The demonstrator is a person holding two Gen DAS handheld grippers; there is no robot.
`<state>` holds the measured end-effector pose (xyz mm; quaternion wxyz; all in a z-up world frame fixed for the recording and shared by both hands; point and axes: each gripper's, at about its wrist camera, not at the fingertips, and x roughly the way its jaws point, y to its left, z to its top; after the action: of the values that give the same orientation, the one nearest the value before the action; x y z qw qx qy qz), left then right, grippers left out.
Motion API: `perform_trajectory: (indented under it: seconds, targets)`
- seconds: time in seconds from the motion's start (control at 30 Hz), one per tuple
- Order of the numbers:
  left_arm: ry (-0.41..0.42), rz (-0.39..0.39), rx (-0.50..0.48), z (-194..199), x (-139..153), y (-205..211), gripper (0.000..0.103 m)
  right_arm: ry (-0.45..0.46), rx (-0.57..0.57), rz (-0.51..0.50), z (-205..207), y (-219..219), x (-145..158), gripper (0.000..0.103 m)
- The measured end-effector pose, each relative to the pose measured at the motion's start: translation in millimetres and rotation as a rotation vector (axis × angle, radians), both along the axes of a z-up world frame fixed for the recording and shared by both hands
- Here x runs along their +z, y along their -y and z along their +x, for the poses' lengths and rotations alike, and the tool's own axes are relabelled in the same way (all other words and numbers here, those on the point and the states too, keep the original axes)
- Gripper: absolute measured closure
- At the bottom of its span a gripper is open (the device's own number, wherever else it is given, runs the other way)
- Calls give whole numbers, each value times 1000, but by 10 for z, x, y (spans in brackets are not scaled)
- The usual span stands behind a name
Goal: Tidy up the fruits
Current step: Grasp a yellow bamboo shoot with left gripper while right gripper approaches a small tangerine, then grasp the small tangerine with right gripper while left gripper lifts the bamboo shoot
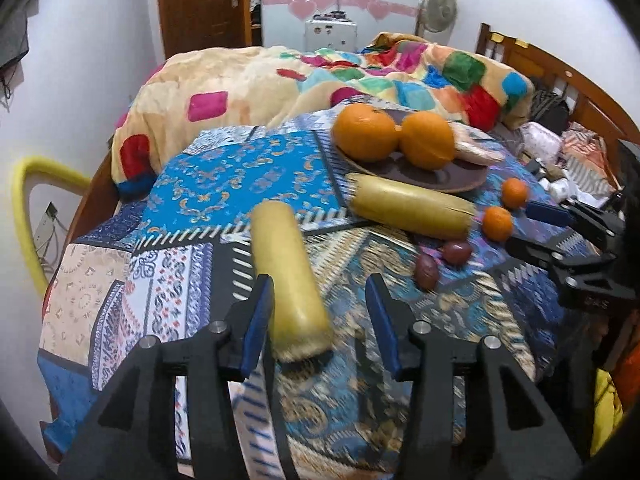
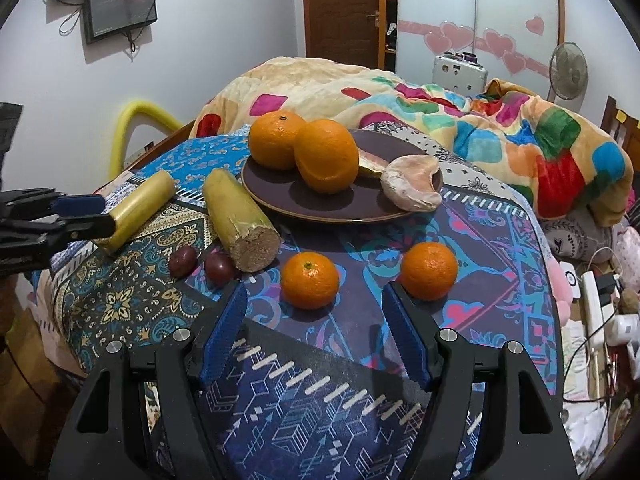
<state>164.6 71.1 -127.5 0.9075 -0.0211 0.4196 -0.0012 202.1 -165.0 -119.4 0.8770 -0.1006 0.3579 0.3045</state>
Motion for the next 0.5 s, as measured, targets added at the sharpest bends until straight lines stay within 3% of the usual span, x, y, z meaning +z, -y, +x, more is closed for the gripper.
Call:
perform_trajectory:
  seconds: [0.3, 0.5]
  targets:
    - [-64, -58, 32, 364, -164, -299, 55, -34, 31, -18, 142, -84, -80, 64]
    - [-80, -22, 20, 529, -245, -248, 55, -64, 41, 14, 202, -69, -127, 70]
